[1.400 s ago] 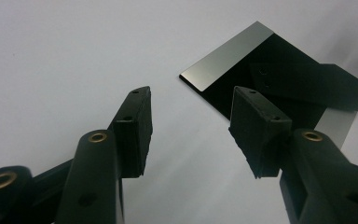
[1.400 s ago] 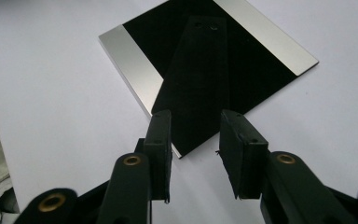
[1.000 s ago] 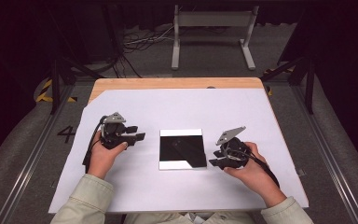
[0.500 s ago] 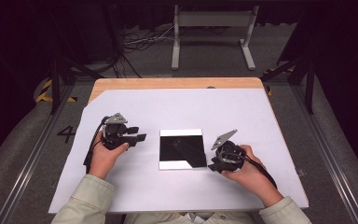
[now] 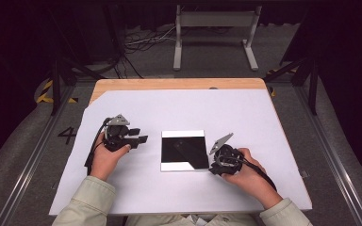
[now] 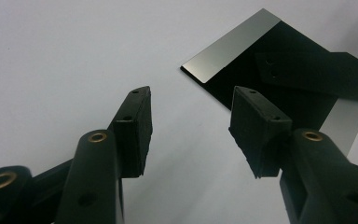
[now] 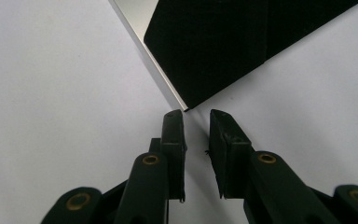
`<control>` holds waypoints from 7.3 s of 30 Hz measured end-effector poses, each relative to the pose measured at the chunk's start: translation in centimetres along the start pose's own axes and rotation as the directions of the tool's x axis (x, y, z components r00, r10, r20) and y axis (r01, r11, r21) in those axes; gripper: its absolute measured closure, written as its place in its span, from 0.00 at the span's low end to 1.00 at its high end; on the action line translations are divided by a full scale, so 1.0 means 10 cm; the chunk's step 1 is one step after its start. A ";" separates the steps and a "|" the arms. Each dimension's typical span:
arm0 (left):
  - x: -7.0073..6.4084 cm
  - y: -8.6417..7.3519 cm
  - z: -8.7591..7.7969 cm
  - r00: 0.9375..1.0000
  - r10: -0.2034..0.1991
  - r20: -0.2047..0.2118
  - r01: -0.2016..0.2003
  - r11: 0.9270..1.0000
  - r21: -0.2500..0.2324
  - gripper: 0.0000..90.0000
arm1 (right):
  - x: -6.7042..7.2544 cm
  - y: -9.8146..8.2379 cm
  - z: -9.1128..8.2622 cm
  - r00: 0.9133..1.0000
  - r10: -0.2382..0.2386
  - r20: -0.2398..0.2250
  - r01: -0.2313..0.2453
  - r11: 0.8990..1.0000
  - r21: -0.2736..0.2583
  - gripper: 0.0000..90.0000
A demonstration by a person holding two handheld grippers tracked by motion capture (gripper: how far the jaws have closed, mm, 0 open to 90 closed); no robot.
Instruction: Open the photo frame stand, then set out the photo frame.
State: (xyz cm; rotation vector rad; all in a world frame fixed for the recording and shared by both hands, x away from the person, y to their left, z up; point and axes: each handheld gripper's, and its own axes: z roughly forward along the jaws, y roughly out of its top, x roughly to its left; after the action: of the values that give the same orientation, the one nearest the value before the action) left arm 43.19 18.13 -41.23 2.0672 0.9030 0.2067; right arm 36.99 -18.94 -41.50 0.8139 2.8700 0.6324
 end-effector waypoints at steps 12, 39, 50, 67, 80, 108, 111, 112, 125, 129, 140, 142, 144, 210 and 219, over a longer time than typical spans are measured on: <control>0.01 0.00 0.00 1.000 0.004 -0.003 -0.004 1.000 -0.001 0.55 | 0.04 0.03 0.03 1.000 -0.019 0.024 0.019 1.000 0.004 0.91; 0.02 0.00 -0.01 1.000 0.000 -0.005 0.000 1.000 -0.008 0.55 | 0.05 0.03 -0.20 1.000 -0.004 0.023 0.008 0.988 -0.153 1.00; 0.00 0.00 -0.05 1.000 0.000 0.008 0.000 1.000 -0.016 0.55 | 0.05 0.09 -0.33 0.999 0.005 0.035 0.005 0.962 -0.274 1.00; -0.01 -0.06 -0.07 1.000 -0.008 0.011 0.008 1.000 -0.003 0.54 | 0.04 0.23 -0.42 0.999 0.021 0.031 -0.009 0.943 -0.333 1.00; 0.01 -0.06 -0.10 1.000 -0.014 0.012 0.015 1.000 -0.020 0.54 | 0.02 0.14 -0.56 0.998 0.032 0.052 -0.014 0.950 -0.312 1.00; 0.04 -0.08 -0.14 0.999 -0.037 0.001 0.037 0.999 -0.028 0.54 | -0.24 0.12 -0.80 0.989 0.143 0.021 -0.125 0.917 -0.379 0.66; 0.05 -0.09 -0.15 1.000 -0.027 -0.002 0.027 0.999 -0.027 0.54 | -0.29 0.19 -0.80 0.990 0.144 -0.009 -0.137 0.918 -0.373 0.63; 0.05 -0.09 -0.15 0.999 -0.032 0.000 0.032 0.999 -0.027 0.54 | -0.31 0.22 -0.80 0.989 0.146 -0.021 -0.144 0.920 -0.364 0.63; 0.07 -0.12 -0.16 0.999 -0.044 -0.008 0.043 0.999 -0.025 0.54 | -0.56 0.44 -0.71 0.958 0.256 -0.130 -0.284 0.911 -0.298 0.60; 0.07 -0.13 -0.16 0.999 -0.045 -0.006 0.045 0.999 -0.025 0.54 | -0.60 0.48 -0.69 0.954 0.267 -0.134 -0.295 0.913 -0.281 0.61; 0.07 -0.13 -0.15 0.999 -0.044 -0.008 0.044 0.999 -0.022 0.54 | -0.71 0.62 -0.53 0.889 0.398 -0.228 -0.435 0.889 -0.144 0.65; 0.07 -0.13 -0.15 0.999 -0.042 -0.008 0.041 0.999 -0.022 0.54 | -0.73 0.64 -0.48 0.884 0.406 -0.234 -0.443 0.886 -0.136 0.64; 0.07 -0.13 -0.15 0.999 -0.042 -0.009 0.041 0.999 -0.022 0.54 | -0.74 0.65 -0.45 0.872 0.423 -0.248 -0.461 0.879 -0.120 0.65; 0.04 -0.13 -0.13 0.999 -0.030 -0.016 0.030 1.000 -0.009 0.53 | -0.69 0.68 -0.01 0.709 0.561 -0.427 -0.588 0.805 0.081 0.75; 0.03 -0.12 -0.13 1.000 -0.027 -0.017 0.027 1.000 -0.009 0.53 | -0.60 0.66 -0.15 0.734 0.517 -0.441 -0.554 0.831 0.053 0.85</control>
State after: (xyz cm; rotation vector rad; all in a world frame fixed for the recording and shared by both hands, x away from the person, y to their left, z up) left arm 42.20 19.66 -41.41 2.0472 0.9379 0.2134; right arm 44.99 -17.46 -37.52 1.7239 2.9309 1.1152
